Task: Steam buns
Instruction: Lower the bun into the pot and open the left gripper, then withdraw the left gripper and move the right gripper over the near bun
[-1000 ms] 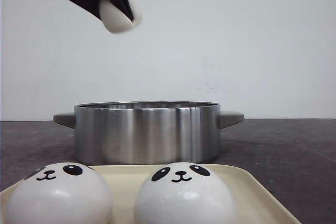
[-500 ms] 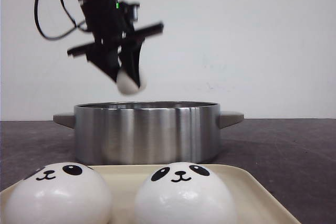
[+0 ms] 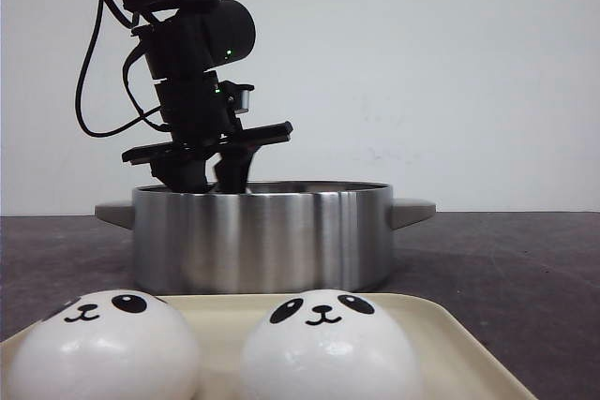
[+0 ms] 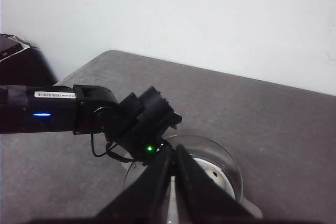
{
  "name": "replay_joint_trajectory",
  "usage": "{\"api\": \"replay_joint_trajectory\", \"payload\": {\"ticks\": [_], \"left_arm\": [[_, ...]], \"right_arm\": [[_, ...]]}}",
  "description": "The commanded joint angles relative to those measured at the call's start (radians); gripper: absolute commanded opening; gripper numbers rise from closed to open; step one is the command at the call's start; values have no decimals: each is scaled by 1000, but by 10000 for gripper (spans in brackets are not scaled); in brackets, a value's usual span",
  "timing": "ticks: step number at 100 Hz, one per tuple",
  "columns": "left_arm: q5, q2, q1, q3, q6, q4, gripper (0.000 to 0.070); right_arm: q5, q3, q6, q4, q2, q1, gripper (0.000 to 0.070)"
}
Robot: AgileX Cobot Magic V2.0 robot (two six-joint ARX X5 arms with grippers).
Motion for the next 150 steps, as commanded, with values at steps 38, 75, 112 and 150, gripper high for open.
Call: {"api": "replay_joint_trajectory", "payload": {"ticks": [38,75,112,150], "left_arm": [[0,28,-6,24,-1,-7,645],[-34,-49,-7,53,-28,-54,642],[-39,-489,-23,53,-64,-10,637],[-40,-855,-32,53,-16,-217,637]], "right_arm": [[3,18,21,-7,8,11,4],[3,18,21,-32,10,11,4],[-16,9,68,-262,85,12,4],[-169,-232,241,-220,108,122,4]]}}
